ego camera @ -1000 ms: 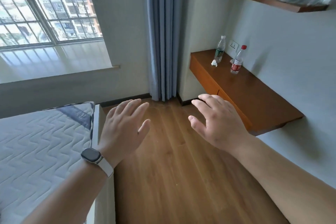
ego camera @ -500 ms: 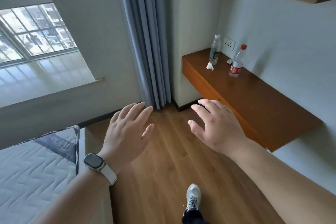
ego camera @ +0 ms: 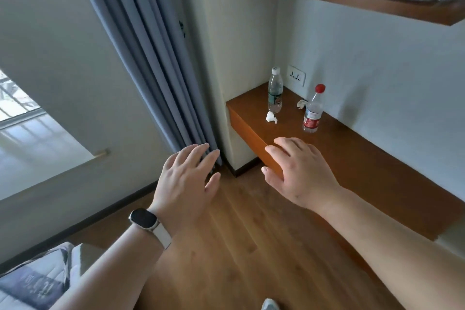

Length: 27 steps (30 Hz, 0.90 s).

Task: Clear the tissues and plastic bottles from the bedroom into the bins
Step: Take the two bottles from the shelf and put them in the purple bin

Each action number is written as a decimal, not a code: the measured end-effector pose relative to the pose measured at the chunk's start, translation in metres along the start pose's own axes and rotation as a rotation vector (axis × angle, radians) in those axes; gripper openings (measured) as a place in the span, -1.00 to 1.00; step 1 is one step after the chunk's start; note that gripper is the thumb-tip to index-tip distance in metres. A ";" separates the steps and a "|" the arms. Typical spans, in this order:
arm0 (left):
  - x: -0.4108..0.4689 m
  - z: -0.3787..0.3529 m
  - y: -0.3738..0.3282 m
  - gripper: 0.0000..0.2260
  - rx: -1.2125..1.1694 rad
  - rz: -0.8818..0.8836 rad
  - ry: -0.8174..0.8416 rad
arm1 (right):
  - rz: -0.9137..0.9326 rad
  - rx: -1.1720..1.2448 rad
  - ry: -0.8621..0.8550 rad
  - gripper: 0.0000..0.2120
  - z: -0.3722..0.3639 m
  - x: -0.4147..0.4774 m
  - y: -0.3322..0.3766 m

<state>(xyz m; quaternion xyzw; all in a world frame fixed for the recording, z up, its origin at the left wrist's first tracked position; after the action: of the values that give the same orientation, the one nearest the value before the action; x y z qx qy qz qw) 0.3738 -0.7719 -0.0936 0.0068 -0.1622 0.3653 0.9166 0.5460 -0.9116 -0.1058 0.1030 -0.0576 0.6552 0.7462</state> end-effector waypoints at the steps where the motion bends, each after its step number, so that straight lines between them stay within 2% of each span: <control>1: 0.010 -0.004 -0.003 -0.58 -0.005 -0.014 -0.003 | -0.015 0.000 0.000 -0.50 0.001 0.005 -0.007; 4: 0.043 -0.015 -0.007 -0.60 -0.015 -0.073 -0.023 | -0.047 -0.024 0.004 -0.50 0.002 0.022 -0.026; 13: 0.153 -0.075 0.010 -0.63 -0.056 -0.203 0.053 | -0.180 -0.089 0.043 -0.50 -0.022 0.093 -0.076; 21: 0.279 -0.128 0.040 -0.62 -0.071 -0.376 0.138 | -0.413 -0.187 0.077 -0.51 -0.042 0.175 -0.105; 27: 0.348 -0.161 0.035 -0.60 -0.102 -0.515 0.189 | -0.579 -0.249 0.093 -0.52 -0.046 0.210 -0.118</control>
<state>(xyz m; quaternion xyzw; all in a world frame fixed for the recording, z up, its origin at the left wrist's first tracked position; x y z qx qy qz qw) 0.6338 -0.4930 -0.1444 -0.0323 -0.0869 0.1106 0.9895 0.6890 -0.7128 -0.1137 -0.0069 -0.0714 0.4075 0.9104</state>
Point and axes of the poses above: each hand's wrist, its own x-axis towards the middle knuckle, its own z-axis out of the back of the hand, y = z × x, the point moved 6 cm from there along x, towards the middle knuckle, and after that the axes turned 15 degrees about z, right-handed, at the moved point
